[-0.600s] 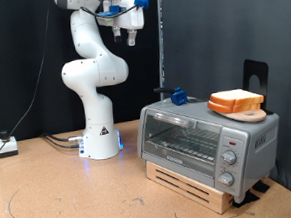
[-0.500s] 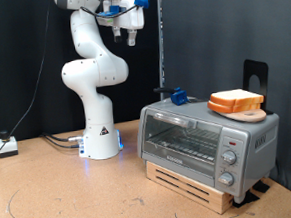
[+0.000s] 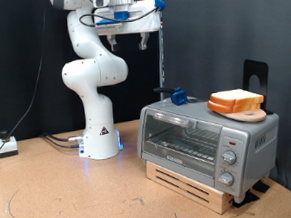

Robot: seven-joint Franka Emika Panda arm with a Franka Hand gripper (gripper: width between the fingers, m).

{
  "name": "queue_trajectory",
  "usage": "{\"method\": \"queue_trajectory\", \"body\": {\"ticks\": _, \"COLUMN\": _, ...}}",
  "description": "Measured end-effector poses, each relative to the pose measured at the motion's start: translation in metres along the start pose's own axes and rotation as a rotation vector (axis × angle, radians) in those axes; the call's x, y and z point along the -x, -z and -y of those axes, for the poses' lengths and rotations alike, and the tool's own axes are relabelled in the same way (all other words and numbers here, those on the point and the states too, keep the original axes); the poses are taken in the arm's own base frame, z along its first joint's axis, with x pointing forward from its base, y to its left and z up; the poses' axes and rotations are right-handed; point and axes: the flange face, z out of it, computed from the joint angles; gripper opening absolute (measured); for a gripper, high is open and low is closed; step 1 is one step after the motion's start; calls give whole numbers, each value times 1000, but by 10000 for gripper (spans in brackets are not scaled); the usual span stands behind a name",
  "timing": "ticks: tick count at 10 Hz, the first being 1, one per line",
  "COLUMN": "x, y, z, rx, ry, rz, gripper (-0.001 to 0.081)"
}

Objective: Make a piece of toast with the oven

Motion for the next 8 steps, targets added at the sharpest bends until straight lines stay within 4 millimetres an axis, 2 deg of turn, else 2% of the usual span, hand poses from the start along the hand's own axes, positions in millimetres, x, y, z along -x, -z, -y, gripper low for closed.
{"method": "queue_trajectory", "body": {"ticks": 1, "x": 0, "y": 0, "z": 0, "rx": -1, "ry": -43, "rz": 3, "gripper": 807}}
{"method": "queue_trajectory", "body": {"ticks": 2, "x": 6, "y": 2, "z": -2, "rx": -1, "ry": 16, "rz": 34, "gripper": 807}}
{"method": "queue_trajectory", "body": {"ticks": 5, "x": 19, "y": 13, "z": -15, "rx": -42, "ry": 378, "rz": 96, "gripper": 807}}
{"method": "queue_trajectory", "body": {"ticks": 7, "x": 12, "y": 2, "z": -20, "rx": -46, "ry": 590, "rz": 38, "gripper": 807}}
{"method": "queue_trajectory", "body": {"ticks": 8, "x": 13, "y": 2, "z": -20, "rx": -47, "ry": 558, "rz": 59, "gripper": 807}}
